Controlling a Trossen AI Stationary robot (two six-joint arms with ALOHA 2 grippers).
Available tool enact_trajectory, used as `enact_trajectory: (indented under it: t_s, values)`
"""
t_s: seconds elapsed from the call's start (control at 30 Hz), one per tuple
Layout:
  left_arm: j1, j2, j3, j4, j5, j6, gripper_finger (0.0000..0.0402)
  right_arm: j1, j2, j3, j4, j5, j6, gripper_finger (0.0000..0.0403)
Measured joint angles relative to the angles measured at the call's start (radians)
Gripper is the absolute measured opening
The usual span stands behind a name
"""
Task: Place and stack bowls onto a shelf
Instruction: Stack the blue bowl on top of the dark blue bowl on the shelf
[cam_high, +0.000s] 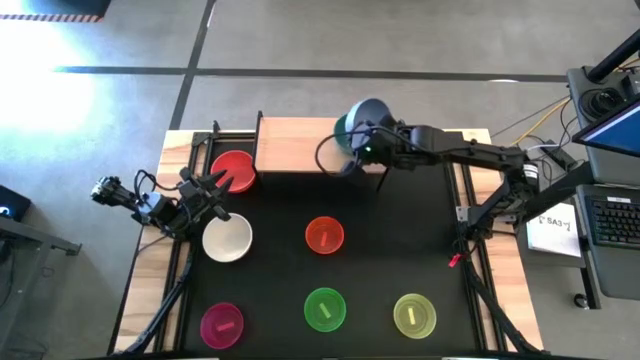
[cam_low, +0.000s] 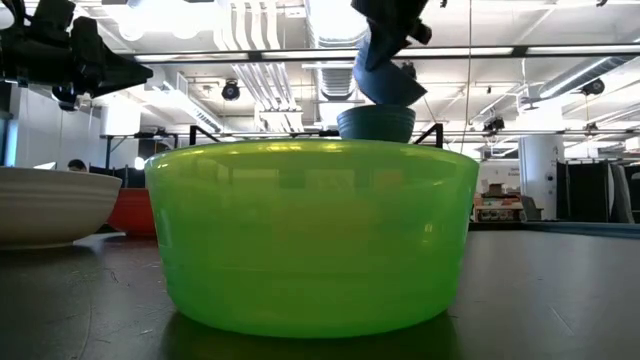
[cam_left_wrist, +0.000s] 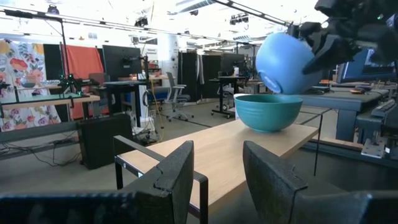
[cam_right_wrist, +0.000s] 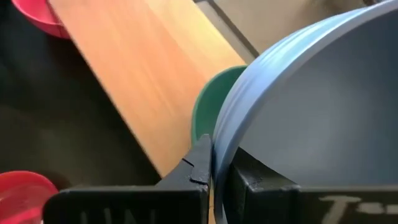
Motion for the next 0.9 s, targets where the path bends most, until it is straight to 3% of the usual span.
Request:
enact_trajectory:
  t_s: [0.67,0.9]
  values:
    - [0.0,0.0,0.0,-0.001,0.0,0.0,0.0122,-0.044,0.099,0.002,0.026,0.004,-0.029,0.001]
    - [0.0,0.0,0.0,0.0,0.0,0.0,0.0122,-0.047,0.092,0.012,0.027,0.003,-0.055,0.0058]
